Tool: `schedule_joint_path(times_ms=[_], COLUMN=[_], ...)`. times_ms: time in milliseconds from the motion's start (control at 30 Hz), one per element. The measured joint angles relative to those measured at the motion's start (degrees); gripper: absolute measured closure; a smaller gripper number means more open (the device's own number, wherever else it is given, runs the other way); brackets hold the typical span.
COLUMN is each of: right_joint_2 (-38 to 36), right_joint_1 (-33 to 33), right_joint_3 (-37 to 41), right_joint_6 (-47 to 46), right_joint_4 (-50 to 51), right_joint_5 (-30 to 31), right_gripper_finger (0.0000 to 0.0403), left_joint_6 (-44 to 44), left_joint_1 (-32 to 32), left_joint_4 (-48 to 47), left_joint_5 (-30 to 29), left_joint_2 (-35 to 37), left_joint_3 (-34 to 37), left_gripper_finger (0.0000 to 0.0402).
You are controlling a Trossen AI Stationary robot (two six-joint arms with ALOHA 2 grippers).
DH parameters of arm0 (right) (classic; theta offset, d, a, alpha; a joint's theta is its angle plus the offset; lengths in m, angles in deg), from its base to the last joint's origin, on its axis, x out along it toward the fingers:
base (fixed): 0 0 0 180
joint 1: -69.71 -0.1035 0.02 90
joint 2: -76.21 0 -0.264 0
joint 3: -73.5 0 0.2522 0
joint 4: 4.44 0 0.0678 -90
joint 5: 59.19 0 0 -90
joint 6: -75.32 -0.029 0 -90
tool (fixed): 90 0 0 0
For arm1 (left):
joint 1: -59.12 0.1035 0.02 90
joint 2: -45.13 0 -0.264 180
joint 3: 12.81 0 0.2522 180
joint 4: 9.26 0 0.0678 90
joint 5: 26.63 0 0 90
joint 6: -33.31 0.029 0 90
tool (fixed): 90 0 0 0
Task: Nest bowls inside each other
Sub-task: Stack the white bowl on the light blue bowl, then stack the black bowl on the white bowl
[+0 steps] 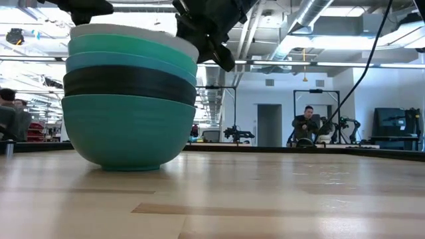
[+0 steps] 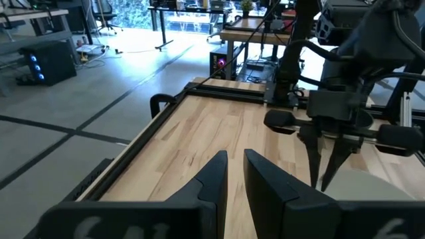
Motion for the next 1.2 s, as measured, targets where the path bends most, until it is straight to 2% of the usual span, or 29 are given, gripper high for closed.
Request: schedule_joint_path(times_ms=[200,800,1067,1200], right_joint_2=[0.00,-0.83,-0.83,-0.83], right_joint_1=[0.00,0.03,-0.20,-0.24], right_joint_3=[0.01,-0.02,-7.82,-12.22], right_joint_6=[0.02,-0.47,2.54,4.98], right_joint_4=[-1.24,-3.69,8.67,11.24], right_joint_5=[-2.59,-4.57,-4.67,-4.41], right_gripper_finger=[0.0324,0.0321,0.0321,0.0321], left_joint_6=[0.02,-0.59,-0.08,-0.02], left_joint_1=[0.00,0.02,0.02,0.02], left_joint_4=[0.04,1.31,1.25,1.25], left_joint_5=[0.02,0.04,0.00,-0.01], left_joint_2=[0.00,0.02,0.02,0.02], left_joint_3=[0.00,0.00,0.01,0.00], left_gripper_finger=[0.0361,0.0361,0.0361,0.0361])
